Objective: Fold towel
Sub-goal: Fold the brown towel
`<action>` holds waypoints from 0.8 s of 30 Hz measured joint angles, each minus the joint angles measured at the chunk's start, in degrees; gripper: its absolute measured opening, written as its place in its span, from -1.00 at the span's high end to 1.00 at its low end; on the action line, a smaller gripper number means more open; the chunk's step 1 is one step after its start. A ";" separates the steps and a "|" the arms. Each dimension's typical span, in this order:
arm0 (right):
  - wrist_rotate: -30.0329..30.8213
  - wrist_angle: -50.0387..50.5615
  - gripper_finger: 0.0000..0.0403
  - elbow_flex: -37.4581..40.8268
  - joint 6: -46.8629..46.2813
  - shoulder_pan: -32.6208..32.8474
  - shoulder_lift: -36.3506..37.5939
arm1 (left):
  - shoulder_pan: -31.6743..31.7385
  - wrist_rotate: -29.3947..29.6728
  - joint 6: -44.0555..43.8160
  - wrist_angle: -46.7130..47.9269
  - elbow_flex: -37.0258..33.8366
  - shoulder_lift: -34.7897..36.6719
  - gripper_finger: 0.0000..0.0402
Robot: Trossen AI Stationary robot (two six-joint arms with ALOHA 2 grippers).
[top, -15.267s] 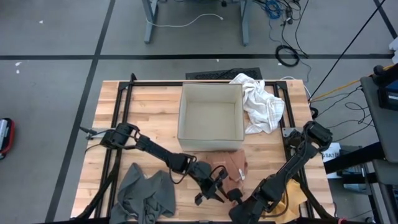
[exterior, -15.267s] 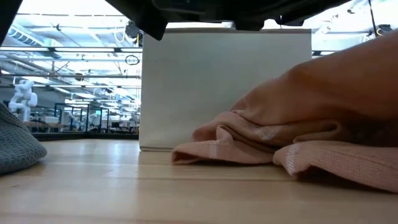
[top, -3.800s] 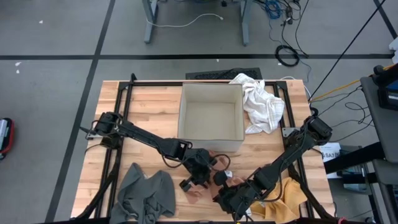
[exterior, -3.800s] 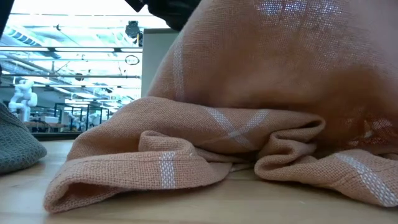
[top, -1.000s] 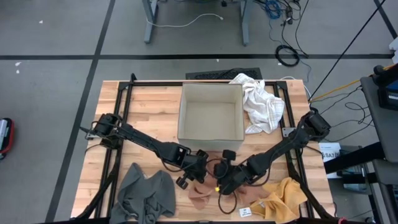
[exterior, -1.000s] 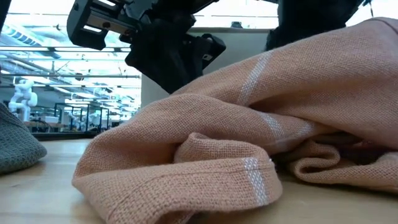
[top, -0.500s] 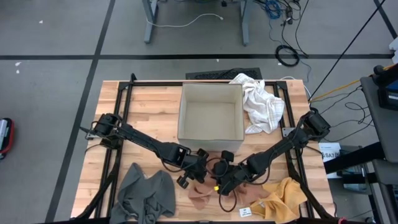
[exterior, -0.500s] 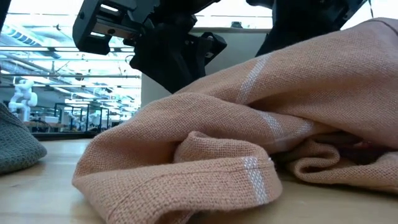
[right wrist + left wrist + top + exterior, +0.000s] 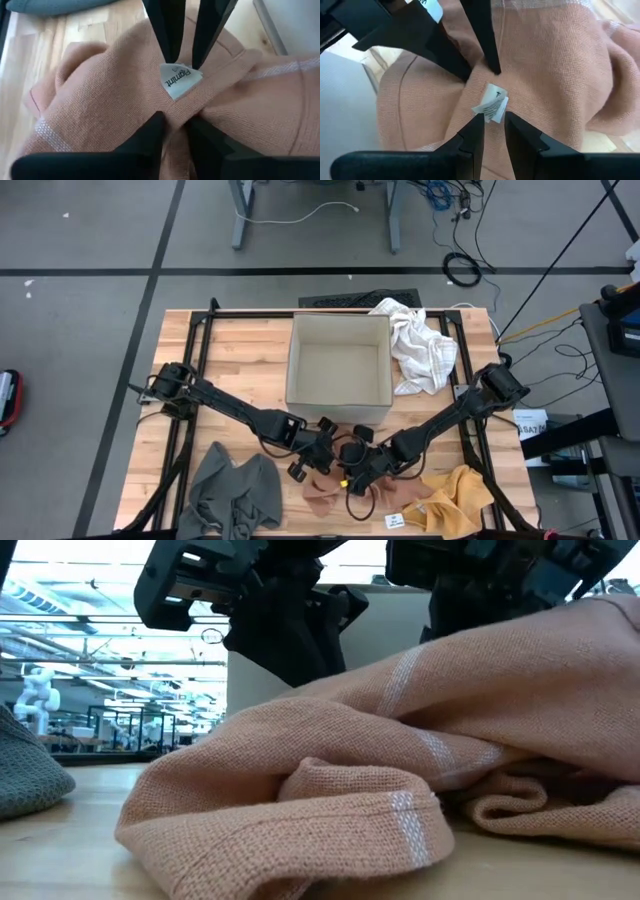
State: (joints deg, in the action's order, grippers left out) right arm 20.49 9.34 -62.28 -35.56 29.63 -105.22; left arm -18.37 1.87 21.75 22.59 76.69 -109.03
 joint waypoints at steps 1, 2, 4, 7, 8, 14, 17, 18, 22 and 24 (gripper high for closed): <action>0.11 -0.35 0.71 0.00 0.47 0.00 0.04 | -0.02 0.36 0.01 0.01 0.02 0.00 0.59; 0.20 -0.45 0.75 0.00 0.97 0.00 0.19 | -0.02 0.50 0.00 0.11 0.02 0.00 0.59; 0.19 -0.44 0.86 -0.02 2.48 0.00 0.69 | -0.02 0.78 -0.01 0.58 0.02 0.00 0.59; 0.19 -0.45 0.97 -0.10 5.07 0.25 1.67 | -0.17 2.83 0.63 1.21 0.02 0.05 0.59; 0.23 -0.32 0.97 -0.11 5.77 0.37 2.06 | -0.27 3.81 1.08 1.78 0.02 0.39 0.59; 0.17 2.90 0.98 -0.15 10.65 1.56 4.78 | -0.35 6.53 3.18 1.69 0.00 5.32 0.59; 0.14 3.89 0.98 -0.15 13.88 2.53 6.31 | -0.27 5.93 3.26 0.11 0.01 8.90 0.59; 0.17 3.75 0.98 -0.15 15.25 2.82 6.77 | -0.11 4.67 3.32 -0.27 0.02 9.74 0.58; 0.04 2.56 0.99 -0.75 20.51 4.01 7.85 | 1.19 -1.67 2.52 -0.03 0.02 10.86 0.45; -0.10 2.69 0.99 -1.95 23.13 4.39 7.96 | 2.15 -3.61 0.81 0.65 0.02 10.75 0.34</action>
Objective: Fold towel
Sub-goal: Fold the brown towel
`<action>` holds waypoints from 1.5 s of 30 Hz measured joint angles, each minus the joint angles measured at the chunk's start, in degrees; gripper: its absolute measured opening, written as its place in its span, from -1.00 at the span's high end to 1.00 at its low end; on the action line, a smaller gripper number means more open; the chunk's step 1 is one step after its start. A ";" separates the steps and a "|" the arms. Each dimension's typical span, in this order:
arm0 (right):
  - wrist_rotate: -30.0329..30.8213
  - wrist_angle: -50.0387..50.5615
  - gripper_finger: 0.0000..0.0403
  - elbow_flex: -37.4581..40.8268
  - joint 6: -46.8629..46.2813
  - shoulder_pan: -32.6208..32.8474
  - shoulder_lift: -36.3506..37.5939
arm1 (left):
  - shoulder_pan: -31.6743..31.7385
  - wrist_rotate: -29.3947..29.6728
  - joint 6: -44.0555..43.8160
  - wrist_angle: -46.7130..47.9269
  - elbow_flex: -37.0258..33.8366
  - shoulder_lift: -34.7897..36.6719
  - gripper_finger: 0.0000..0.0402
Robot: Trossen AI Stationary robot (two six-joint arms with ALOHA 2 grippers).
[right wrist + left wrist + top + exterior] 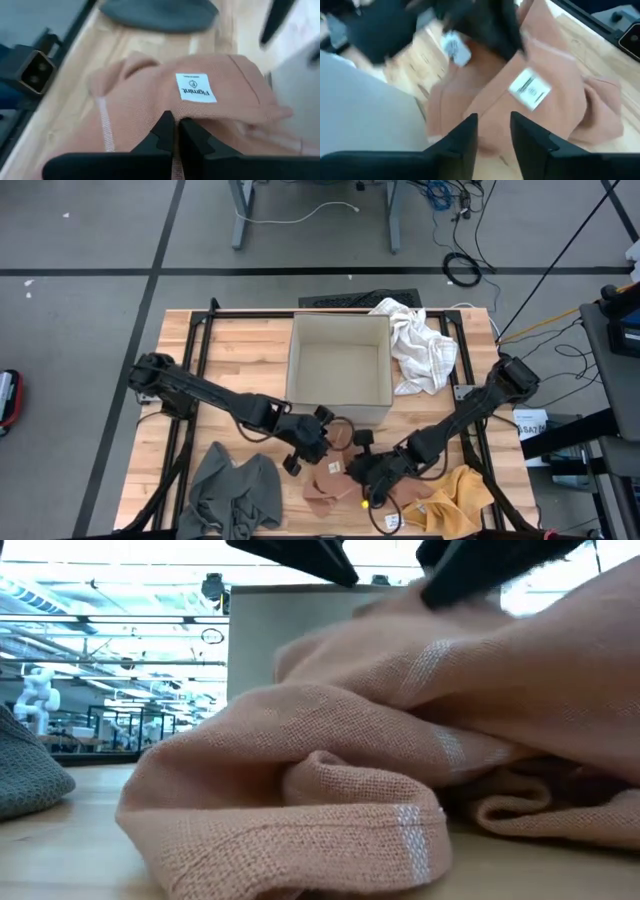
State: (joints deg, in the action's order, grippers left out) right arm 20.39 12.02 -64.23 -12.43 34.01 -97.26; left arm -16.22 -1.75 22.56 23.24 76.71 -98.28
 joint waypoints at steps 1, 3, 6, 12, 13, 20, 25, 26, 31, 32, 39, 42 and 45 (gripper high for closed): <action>-0.16 0.08 0.99 -0.74 1.41 0.26 0.01 | 0.35 -0.36 -0.69 0.24 0.00 0.00 0.29; -0.69 0.16 0.99 -1.85 4.24 0.62 0.05 | 0.95 -0.84 -1.33 0.06 0.00 0.00 0.18; -0.97 1.33 0.99 -3.43 7.77 1.06 0.05 | 1.33 -2.45 -1.52 -1.04 0.00 0.15 0.04; -1.06 6.02 0.99 -6.35 11.19 1.36 0.05 | 1.84 -9.06 -1.51 -1.48 0.00 0.54 -0.13; -1.04 6.51 0.99 -6.70 11.53 1.36 0.05 | 2.19 -11.16 -1.48 -1.48 -0.02 0.52 -0.13; -1.01 6.62 0.99 -6.97 14.47 1.19 0.05 | 4.31 -15.42 -3.87 -2.43 0.00 0.42 -0.14; -1.02 6.31 0.99 -6.97 15.69 0.84 0.05 | 5.69 -18.75 -4.66 -3.21 0.00 0.39 -0.14; -1.03 6.32 0.99 -6.97 15.93 0.78 0.05 | 5.93 -20.20 -4.96 -3.27 0.00 0.14 -0.14; -1.01 6.17 0.99 -6.97 17.24 0.42 0.05 | 6.18 -21.91 -5.90 -2.66 0.00 -1.11 -0.08; -1.01 6.09 0.99 -6.97 17.76 0.42 0.05 | 6.19 -22.16 -5.99 -2.11 -0.02 -1.32 -0.05; -1.01 4.61 0.99 -6.97 20.17 -0.19 0.05 | 6.22 -22.95 -5.68 -2.69 -0.02 -2.51 0.10; -0.99 4.59 0.99 -6.97 20.20 -0.52 0.05 | 6.20 -23.87 -5.47 -3.39 -0.02 -2.56 0.17; -0.91 4.68 0.99 -6.97 20.20 -0.63 0.05 | 6.18 -24.93 -4.36 -3.14 -0.02 -2.56 0.26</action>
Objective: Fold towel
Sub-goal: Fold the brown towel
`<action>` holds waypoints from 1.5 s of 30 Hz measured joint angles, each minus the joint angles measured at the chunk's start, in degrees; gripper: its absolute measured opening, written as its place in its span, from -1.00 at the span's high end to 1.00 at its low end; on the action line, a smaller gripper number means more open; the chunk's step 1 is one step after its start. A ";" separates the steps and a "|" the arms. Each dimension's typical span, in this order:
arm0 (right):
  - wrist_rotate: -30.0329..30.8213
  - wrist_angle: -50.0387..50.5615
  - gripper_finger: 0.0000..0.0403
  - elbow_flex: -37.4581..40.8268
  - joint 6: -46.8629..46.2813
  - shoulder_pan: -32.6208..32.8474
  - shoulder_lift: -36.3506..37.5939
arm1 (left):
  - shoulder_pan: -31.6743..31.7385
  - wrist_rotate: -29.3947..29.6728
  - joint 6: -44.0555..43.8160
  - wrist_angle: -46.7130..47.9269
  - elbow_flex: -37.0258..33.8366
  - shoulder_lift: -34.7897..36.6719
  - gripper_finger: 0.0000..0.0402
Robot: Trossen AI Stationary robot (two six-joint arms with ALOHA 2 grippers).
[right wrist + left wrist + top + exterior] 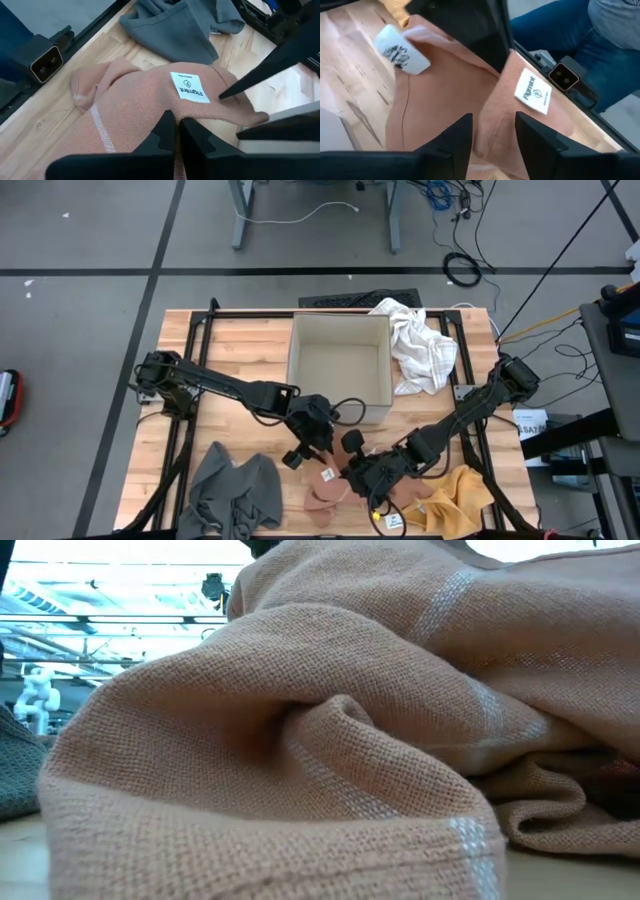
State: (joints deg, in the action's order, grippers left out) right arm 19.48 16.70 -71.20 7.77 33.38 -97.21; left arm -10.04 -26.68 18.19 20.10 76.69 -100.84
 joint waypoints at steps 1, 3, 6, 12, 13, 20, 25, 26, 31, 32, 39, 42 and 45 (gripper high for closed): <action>0.14 -0.02 0.99 0.00 0.02 -0.06 0.00 | -0.08 -0.02 0.26 0.20 0.00 0.00 0.29; 0.14 0.21 0.99 0.00 0.02 -0.06 0.00 | -0.13 -0.08 0.36 0.33 0.00 0.00 0.37; 0.15 0.42 0.99 0.00 0.02 -0.06 0.00 | -0.13 -0.10 1.74 0.41 0.00 0.00 0.50; 0.16 2.79 0.99 0.00 -1.78 -0.33 0.00 | -0.11 -0.11 3.37 0.35 0.00 0.00 0.78; 0.17 3.28 0.99 0.02 -2.34 -0.40 0.00 | -0.11 -0.11 3.38 0.35 0.00 0.00 0.82; 1.25 5.37 0.97 0.01 -5.29 -0.46 0.00 | -0.11 0.53 4.83 1.01 0.00 0.18 0.96; 3.33 7.11 0.68 0.02 -7.82 -0.31 -0.02 | -0.13 5.11 4.83 7.31 0.90 2.22 0.98; 3.43 7.53 0.61 0.02 -8.68 -0.13 -0.02 | -0.24 6.26 4.81 9.24 1.14 3.13 0.98; 3.24 11.46 0.26 0.02 -13.26 1.21 -0.02 | -1.07 12.66 3.27 16.05 1.36 7.99 0.98; 3.20 12.06 0.22 0.02 -14.21 1.60 -0.02 | -1.29 14.04 3.04 17.60 1.36 8.95 0.98; 2.90 14.65 0.15 0.02 -19.89 5.32 -0.07 | -1.77 23.06 -1.59 26.32 1.38 13.12 0.98; 2.90 16.96 0.18 0.02 -22.84 6.87 -0.07 | -1.77 24.69 -4.05 30.26 1.38 13.42 0.98; 3.11 20.84 0.21 0.02 -27.34 7.91 -0.07 | -1.77 24.82 -5.38 31.45 1.38 13.49 0.98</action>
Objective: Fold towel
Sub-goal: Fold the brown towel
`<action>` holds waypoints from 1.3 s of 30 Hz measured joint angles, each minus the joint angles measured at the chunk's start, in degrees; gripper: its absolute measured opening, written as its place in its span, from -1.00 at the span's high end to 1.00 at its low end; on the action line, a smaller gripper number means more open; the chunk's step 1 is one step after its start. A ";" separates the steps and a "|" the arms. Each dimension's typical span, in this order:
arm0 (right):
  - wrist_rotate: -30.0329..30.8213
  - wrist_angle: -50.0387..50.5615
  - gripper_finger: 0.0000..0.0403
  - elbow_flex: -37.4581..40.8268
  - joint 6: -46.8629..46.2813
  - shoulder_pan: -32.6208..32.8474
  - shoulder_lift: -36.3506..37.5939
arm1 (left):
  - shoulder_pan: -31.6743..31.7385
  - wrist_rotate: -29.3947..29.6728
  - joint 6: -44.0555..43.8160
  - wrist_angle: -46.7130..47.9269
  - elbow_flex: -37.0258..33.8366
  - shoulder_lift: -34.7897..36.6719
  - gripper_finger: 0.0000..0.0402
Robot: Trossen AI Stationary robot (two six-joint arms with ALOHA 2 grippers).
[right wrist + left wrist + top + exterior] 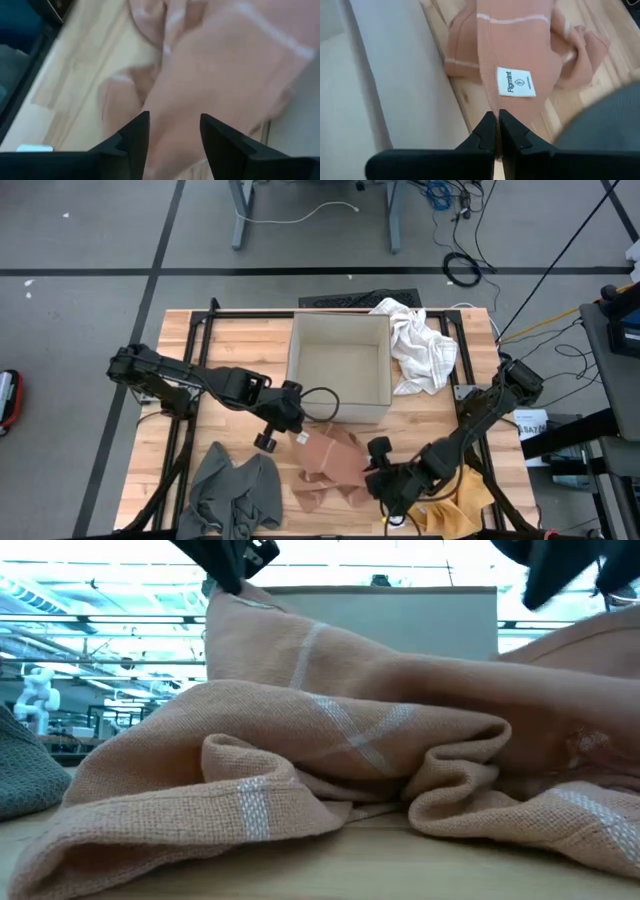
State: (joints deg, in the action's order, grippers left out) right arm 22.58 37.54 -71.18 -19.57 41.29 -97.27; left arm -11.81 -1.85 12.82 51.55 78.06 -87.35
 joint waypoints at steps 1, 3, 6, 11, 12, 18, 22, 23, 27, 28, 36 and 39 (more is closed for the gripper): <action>0.01 1.27 0.21 0.00 -1.75 0.39 0.00 | 0.00 0.14 -0.45 0.59 0.00 0.00 0.98; 0.08 3.79 0.22 0.00 -5.35 1.30 0.00 | 0.00 1.16 -0.83 1.85 0.00 0.00 0.98; 0.12 6.77 0.22 0.00 -9.89 3.37 0.00 | 0.00 2.08 -1.87 3.79 0.00 0.00 0.98; 0.05 12.49 0.22 0.00 -18.23 6.27 0.00 | 0.00 2.21 -3.59 5.31 0.00 0.00 0.98; 0.07 13.52 0.22 0.02 -20.03 6.68 0.00 | 0.00 2.23 -3.84 5.43 0.00 0.00 0.98; 0.05 19.19 0.22 0.04 -30.30 8.83 -1.16 | -0.45 2.48 -5.07 5.57 0.00 0.00 0.98; -0.07 20.54 0.22 2.13 -37.31 10.03 -1.97 | -1.61 2.56 -5.28 5.61 0.00 0.00 0.98; -0.19 20.54 0.22 3.08 -39.10 10.24 -2.00 | -1.94 2.56 -5.32 5.61 0.00 0.00 0.98; -0.48 20.63 0.22 6.64 -45.10 10.61 -2.01 | -3.38 2.70 -5.80 5.64 0.00 0.00 0.98; -0.49 20.61 0.22 7.30 -45.87 10.59 -2.02 | -3.78 2.92 -5.92 5.66 0.00 0.00 0.98; -1.98 20.55 0.22 8.94 -46.84 10.57 -2.01 | -7.03 4.83 -8.19 7.42 -0.02 0.00 0.98; -2.05 20.53 0.22 8.96 -46.83 10.48 -2.01 | -8.35 6.72 -8.84 8.21 -0.02 0.00 0.98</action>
State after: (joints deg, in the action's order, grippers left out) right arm 20.53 58.07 -62.22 -66.40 51.77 -99.29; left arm -20.16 4.87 3.97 59.76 78.04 -87.35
